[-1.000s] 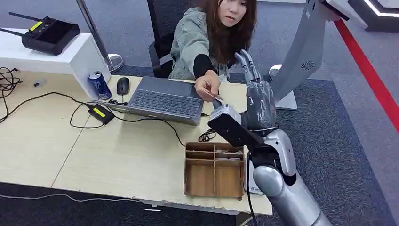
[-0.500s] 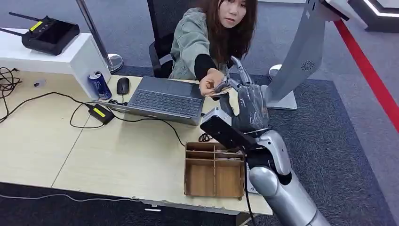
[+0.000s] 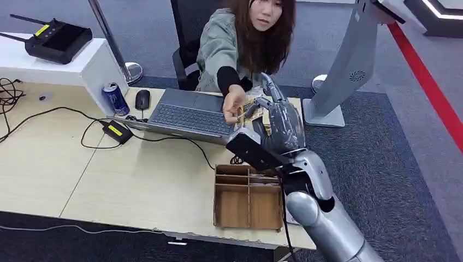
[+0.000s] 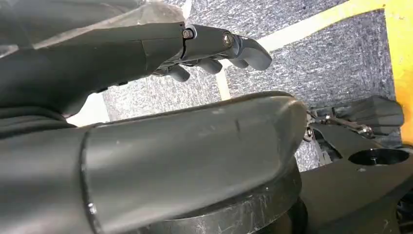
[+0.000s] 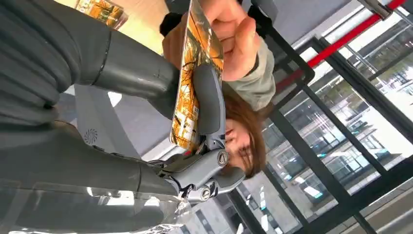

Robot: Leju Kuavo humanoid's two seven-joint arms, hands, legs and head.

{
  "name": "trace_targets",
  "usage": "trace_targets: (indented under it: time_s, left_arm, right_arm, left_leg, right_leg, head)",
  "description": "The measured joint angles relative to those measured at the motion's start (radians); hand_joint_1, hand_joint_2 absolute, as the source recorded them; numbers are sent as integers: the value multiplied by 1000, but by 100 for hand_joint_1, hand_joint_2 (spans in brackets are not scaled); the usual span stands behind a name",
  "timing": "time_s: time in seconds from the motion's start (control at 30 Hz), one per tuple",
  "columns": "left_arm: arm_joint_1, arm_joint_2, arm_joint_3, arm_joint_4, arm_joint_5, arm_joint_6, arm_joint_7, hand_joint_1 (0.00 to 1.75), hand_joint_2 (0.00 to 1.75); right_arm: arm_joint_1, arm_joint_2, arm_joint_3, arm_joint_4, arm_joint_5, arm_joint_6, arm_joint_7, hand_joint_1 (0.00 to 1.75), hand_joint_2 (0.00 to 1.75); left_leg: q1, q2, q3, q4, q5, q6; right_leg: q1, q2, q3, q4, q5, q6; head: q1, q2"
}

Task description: Pass the card to the sensor for recognition and then transmit it.

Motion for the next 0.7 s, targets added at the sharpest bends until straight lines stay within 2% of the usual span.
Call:
trace_targets:
  time_s: [0.2, 0.43, 0.57, 0.7]
  left_arm:
    - [0, 0, 0, 0, 3, 3, 0, 0, 0]
    - [0, 2, 2, 0, 9, 3, -3, 0, 0]
    - [1, 2, 8, 0, 19, 3, -12, 0, 0]
    - [1, 3, 15, 0, 35, 1, -24, 0, 0]
  right_arm:
    - [8, -6, 6, -14, 0, -4, 5, 175, 175]
    - [60, -50, 2, -95, 14, -5, 27, 175, 175]
    - [132, -98, -30, -158, 28, -2, 53, 175, 175]
    - [239, -154, -83, -203, 30, -4, 54, 175, 175]
  left_leg:
    - [0, 0, 0, 0, 0, 0]
    - [0, 0, 1, 0, 0, 0]
    - [0, 0, 1, 0, 0, 0]
    - [0, 0, 0, 0, -1, 1]
  right_leg:
    - [0, 0, 0, 0, 0, 0]
    - [0, 0, 0, -1, 0, 0]
    - [0, 0, 0, -1, 0, 0]
    - [0, 0, 0, -1, 0, 0]
  head:
    - [0, 0]
    - [0, 0]
    - [0, 0]
    - [0, 0]
